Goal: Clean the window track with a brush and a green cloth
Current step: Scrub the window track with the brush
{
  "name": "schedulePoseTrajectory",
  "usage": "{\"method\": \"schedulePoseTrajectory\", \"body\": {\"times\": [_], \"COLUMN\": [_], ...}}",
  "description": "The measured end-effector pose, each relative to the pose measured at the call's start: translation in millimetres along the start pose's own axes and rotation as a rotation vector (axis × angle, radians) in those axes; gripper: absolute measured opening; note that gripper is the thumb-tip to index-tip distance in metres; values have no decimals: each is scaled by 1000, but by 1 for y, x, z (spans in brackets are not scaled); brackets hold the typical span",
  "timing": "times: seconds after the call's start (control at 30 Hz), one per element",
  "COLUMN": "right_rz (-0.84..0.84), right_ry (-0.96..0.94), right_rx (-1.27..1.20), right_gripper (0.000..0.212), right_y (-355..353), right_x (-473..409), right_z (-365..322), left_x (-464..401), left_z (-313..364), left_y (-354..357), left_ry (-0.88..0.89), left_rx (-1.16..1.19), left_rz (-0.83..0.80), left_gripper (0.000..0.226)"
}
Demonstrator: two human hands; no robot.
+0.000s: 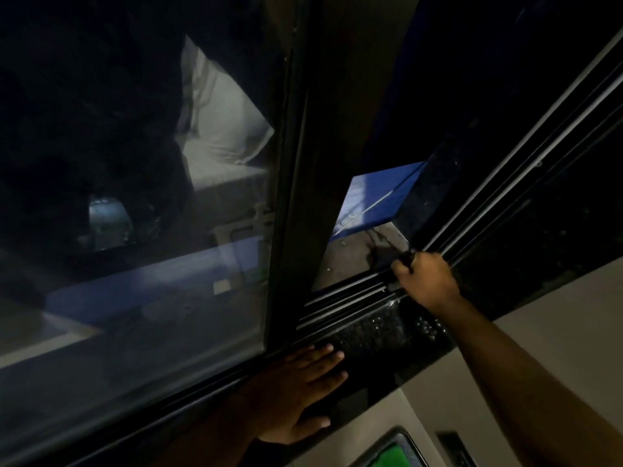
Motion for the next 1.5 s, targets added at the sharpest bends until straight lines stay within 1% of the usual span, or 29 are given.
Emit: {"method": "schedulePoseTrajectory", "body": {"times": [0.07,0.1,0.17,0.23,0.3,0.37,0.4,0.43,0.5,0.53,0.57,0.6,0.67,0.7,0.73,0.83,0.9,0.93,1.0,1.07,1.13,1.17,1.23,1.27,1.3,1.37,1.43,1.47,1.5], "right_rz": [-73,-112,-116,-72,-81,-101,-71,8,227,321,375,383,271,199,132,69,-35,-116,-236,-229,-126,-32,172,232,264,258,157,99,78], "right_ry": [123,152,164,162,140,91,65,35,-48,-85,-110,-110,-85,-69,-62,-153,-160,-119,-13,57,132,136,81,50,32,1,-45,-70,-89], "right_rx": [-536,-725,-910,-980,-926,-676,-500,-304,57,138,165,186,235,204,144,-118,-418,-562,-743,-794,-732,-640,-244,-38,83,205,273,235,118], "right_gripper": [39,39,36,33,34,38,41,44,47,47,47,46,38,33,31,32,34,38,39,38,39,41,46,47,47,43,36,35,37], "right_y": [3,0,-14,-24,-25,-14,-10,-9,-15,-21,-26,-28,-17,-8,2,35,48,52,53,45,31,22,1,-9,-17,-17,2,16,28], "right_x": [4,5,8,4,3,-1,-3,-5,-10,-11,-12,-13,-12,-8,-1,27,48,56,59,51,37,28,13,8,6,6,17,26,37], "right_z": [-6,-8,-10,-4,2,11,17,23,30,28,25,23,17,12,3,-35,-66,-77,-85,-75,-49,-33,-2,9,15,19,10,3,-7], "left_x": [-1,-1,0,0,-1,-1,-1,-1,-1,-1,-1,-1,-1,-2,-2,-2,-1,0,1,1,1,1,1,1,1,2,1,1,0], "left_z": [0,0,0,0,0,0,-1,-1,-1,-1,-1,-1,-1,-1,0,0,0,1,2,2,3,2,2,1,1,1,1,0,0], "left_y": [0,0,1,1,1,1,2,3,4,4,4,3,3,3,4,5,6,6,6,5,5,6,8,9,9,10,10,11,11], "left_ry": [3,7,11,12,11,12,13,15,16,18,20,20,17,15,12,15,17,18,20,25,37,41,41,43,45,50,51,47,46], "left_rx": [-5,-4,-1,-15,-23,-21,-20,-15,0,-4,-9,-9,11,25,33,10,2,5,3,-10,-28,-32,-23,-14,-10,-6,-1,3,4], "left_rz": [0,-2,-1,9,11,11,10,8,8,15,20,18,9,1,-7,-1,3,6,29,57,87,99,116,129,142,145,144,142,130], "left_gripper": [68,68,68,68,68,68,68,68,68,68,68,68,68,68,68,66,66,67,67,66,66,66,67,66,66,66,66,66,66]}}
Point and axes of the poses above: each hand's wrist, its own x-axis away from the middle knuckle, its own y-axis out of the palm, z = x × y, the point moved 1 cm from there along -x, towards the middle knuckle
